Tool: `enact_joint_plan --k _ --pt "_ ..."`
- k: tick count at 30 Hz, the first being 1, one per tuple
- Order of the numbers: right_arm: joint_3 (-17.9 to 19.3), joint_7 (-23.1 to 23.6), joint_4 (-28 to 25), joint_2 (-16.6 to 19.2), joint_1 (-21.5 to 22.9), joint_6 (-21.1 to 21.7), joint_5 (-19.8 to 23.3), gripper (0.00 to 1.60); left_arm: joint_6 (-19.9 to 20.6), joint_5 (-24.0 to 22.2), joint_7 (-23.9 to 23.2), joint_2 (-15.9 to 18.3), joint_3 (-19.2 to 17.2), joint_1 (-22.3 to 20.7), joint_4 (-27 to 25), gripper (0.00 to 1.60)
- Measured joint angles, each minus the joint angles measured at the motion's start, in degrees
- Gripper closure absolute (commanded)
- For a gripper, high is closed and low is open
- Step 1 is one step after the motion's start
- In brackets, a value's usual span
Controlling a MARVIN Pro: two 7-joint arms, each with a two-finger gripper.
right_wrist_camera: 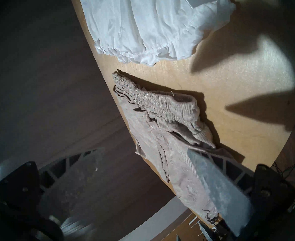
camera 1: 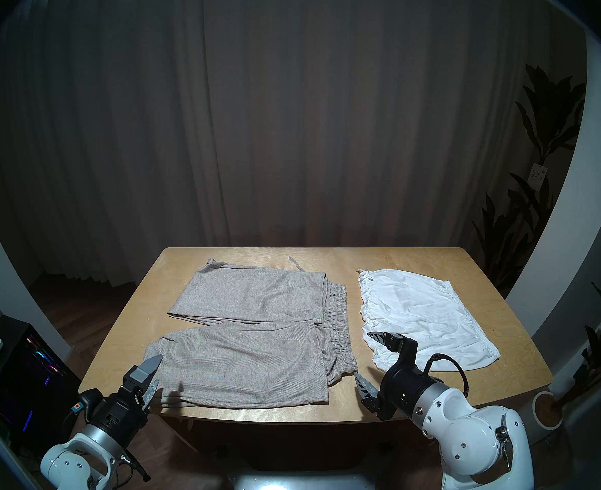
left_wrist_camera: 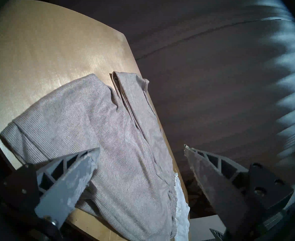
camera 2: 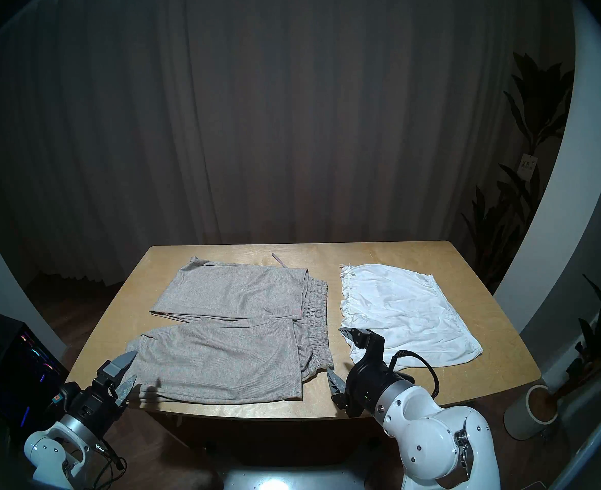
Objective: Fold pants twice and stack them
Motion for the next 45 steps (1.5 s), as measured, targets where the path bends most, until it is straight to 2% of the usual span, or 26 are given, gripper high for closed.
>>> enact_joint_plan --k 10,18,32,45 --pt "0.22 0.55 0.42 1.70 0.20 1.88 -0.78 0.00 1.06 -0.48 0.22 -1.69 -1.50 3.17 -0.80 0.00" --pt "0.46 2.13 1.87 2.96 -0.32 4.03 -0.75 0.00 1.43 -1.00 1.43 -3.28 -1.56 4.17 -1.29 0.00" --pt "-0.40 4.43 4.73 3.82 0.73 5.38 -2.95 0.00 2.00 -1.78 8.78 -3.77 -1.56 1.82 -0.27 0.00" --pt "-1.19 4.16 4.97 3.43 1.40 4.18 -4.69 0.00 5.67 -4.89 16.29 -2.25 -2.54 -0.95 -0.37 0.00"
